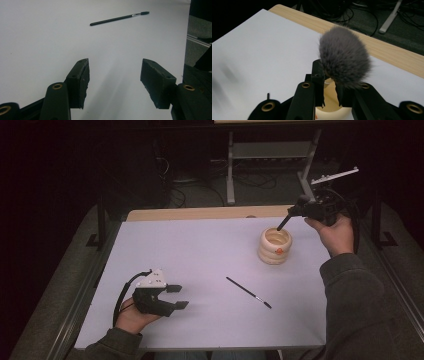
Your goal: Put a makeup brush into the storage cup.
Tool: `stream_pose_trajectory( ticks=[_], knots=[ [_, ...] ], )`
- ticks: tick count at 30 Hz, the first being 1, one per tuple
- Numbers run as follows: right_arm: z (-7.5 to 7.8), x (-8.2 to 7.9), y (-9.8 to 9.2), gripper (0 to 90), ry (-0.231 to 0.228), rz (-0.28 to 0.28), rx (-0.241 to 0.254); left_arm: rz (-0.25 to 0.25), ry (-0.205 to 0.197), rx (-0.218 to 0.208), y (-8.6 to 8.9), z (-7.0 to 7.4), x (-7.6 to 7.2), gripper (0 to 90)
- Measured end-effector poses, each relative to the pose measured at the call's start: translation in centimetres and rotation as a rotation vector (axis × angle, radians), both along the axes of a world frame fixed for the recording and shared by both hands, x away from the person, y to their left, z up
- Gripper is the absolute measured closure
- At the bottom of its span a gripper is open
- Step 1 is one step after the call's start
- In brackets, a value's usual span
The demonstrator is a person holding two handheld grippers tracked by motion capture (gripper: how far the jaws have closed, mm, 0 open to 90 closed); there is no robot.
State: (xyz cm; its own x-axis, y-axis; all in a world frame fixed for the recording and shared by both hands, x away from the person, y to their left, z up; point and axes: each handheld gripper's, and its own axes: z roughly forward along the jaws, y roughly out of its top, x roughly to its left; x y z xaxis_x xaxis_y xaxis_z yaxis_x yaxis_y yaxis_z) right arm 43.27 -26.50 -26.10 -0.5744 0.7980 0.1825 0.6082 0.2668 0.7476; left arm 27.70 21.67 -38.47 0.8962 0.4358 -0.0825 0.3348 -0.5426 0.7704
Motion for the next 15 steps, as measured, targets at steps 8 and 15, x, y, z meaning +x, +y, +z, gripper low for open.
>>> stream_pose_trajectory(
  ticks=[8, 15],
  knots=[
    [-0.8, 0.2, -0.5, 77.0, 0.016, -0.028, -0.009, -0.002, -0.001, -0.001, 0.0, 0.0, 0.0, 39.5],
    [-1.4, 0.3, -0.8, 76.9, 0.018, -0.047, -0.004, -0.003, -0.001, 0.002, -0.1, 0.0, 0.0, 39.1]
  ],
)
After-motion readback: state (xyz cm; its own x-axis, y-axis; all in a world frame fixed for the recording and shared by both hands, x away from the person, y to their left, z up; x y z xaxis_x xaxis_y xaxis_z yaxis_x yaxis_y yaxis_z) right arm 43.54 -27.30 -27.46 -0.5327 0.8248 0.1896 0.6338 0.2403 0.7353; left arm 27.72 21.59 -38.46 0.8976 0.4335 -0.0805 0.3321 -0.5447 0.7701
